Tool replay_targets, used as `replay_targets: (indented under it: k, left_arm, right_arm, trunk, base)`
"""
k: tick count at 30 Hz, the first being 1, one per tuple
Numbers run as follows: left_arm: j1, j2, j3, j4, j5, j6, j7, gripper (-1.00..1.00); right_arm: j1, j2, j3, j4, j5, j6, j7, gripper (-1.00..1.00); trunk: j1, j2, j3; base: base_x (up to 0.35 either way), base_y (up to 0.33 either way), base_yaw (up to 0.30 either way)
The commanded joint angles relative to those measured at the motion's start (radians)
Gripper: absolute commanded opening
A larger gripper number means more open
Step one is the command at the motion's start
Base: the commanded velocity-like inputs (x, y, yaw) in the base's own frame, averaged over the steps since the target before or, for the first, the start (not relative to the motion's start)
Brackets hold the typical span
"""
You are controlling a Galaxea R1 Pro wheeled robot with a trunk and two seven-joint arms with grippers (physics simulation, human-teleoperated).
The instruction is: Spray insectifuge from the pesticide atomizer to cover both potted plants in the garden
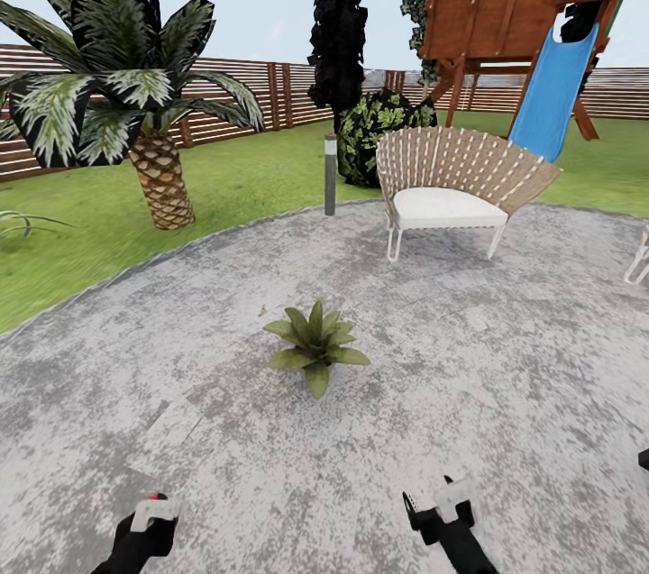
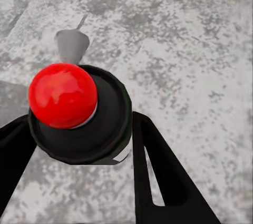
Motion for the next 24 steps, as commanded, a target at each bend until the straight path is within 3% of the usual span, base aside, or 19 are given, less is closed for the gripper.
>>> replay_targets:
  k: [1,4,7,10,11,14,15,16,21,24]
  left_arm:
    - [-0.002,0.004,0.009,-0.013,-0.020,0.016,-0.057,-1.00]
    - [-0.016,0.013,0.008,-0.065,-0.086,0.064,-0.205,-1.00]
    - [-0.036,0.022,0.009,-0.106,-0.171,0.126,-0.329,-1.00]
    - [-0.070,0.026,0.009,-0.141,-0.302,0.211,-0.515,-1.00]
    - [-0.101,0.025,0.010,-0.148,-0.391,0.239,-0.629,-1.00]
    - [-0.134,0.019,0.009,-0.151,-0.474,0.251,-0.712,-1.00]
    - [-0.144,0.014,0.009,-0.151,-0.514,0.253,-0.735,-1.00]
    - [-0.156,0.008,0.009,-0.152,-0.575,0.259,-0.760,-1.00]
    - [-0.181,-0.016,0.008,-0.153,-0.696,0.286,-0.831,-1.00]
    - [-0.192,-0.034,0.007,-0.154,-0.736,0.290,-0.858,-1.00]
  right_arm:
    - [-0.014,0.000,0.024,-0.004,0.023,-0.001,0.015,1.00]
    - [-0.075,0.004,0.088,-0.010,0.055,0.024,0.137,1.00]
    - [-0.138,0.013,0.112,-0.011,0.065,0.095,0.283,1.00]
    - [-0.209,0.023,0.123,-0.013,0.070,0.195,0.436,1.00]
    - [-0.246,0.035,0.138,-0.014,0.071,0.224,0.498,1.00]
    - [-0.276,0.044,0.201,-0.015,0.073,0.238,0.545,1.00]
    - [-0.288,0.048,0.248,-0.016,0.073,0.255,0.562,1.00]
    - [-0.307,0.056,0.314,-0.017,0.073,0.307,0.587,1.00]
    - [-0.329,0.073,0.372,-0.017,0.074,0.374,0.639,1.00]
    - [-0.331,0.076,0.388,-0.018,0.078,0.381,0.659,1.00]
  trunk:
    - [0.000,0.000,-0.001]
    - [0.000,0.000,-0.001]
    - [0.000,0.000,-0.001]
    - [0.000,0.000,-0.001]
    - [0.000,0.000,-0.001]
    - [0.000,0.000,-0.001]
    - [0.000,0.000,-0.001]
    - [0.000,0.000,-0.001]
    - [0.000,0.000,-0.001]
    - [0.000,0.000,-0.001]
  base:
    - [0.000,0.000,0.000]
    - [0.000,0.000,0.000]
    - [0.000,0.000,0.000]
    - [0.000,0.000,0.000]
    - [0.000,0.000,0.000]
    - [0.000,0.000,0.000]
    - [0.000,0.000,0.000]
    - [0.000,0.000,0.000]
    - [0.000,0.000,0.000]
    - [0.000,0.000,0.000]
